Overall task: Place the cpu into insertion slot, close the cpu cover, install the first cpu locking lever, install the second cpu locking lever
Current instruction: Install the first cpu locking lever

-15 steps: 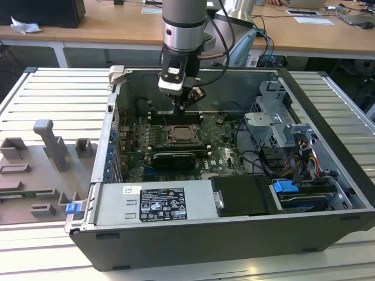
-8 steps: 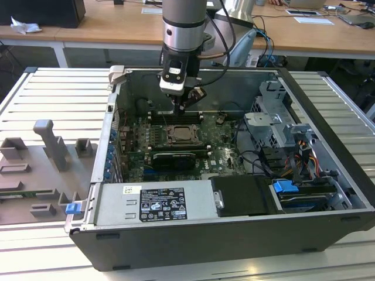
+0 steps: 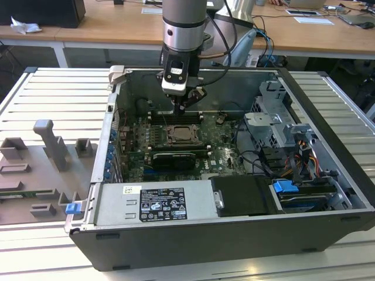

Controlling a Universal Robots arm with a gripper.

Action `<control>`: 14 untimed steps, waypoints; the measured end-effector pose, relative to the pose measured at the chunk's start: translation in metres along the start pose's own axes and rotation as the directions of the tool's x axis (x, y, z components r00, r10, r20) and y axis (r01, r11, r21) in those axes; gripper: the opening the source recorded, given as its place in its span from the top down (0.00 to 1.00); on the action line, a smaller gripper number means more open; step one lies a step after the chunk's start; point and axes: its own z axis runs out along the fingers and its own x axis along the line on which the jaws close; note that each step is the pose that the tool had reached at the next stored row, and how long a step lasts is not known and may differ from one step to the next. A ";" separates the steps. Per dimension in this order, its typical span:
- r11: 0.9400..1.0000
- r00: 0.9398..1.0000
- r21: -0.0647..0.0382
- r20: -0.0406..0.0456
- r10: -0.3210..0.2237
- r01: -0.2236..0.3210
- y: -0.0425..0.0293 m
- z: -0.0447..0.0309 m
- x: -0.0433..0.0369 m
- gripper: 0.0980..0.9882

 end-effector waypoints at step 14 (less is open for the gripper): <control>0.993 0.993 0.001 -0.004 -0.118 0.118 0.0000 0.0000 0.0000 0.99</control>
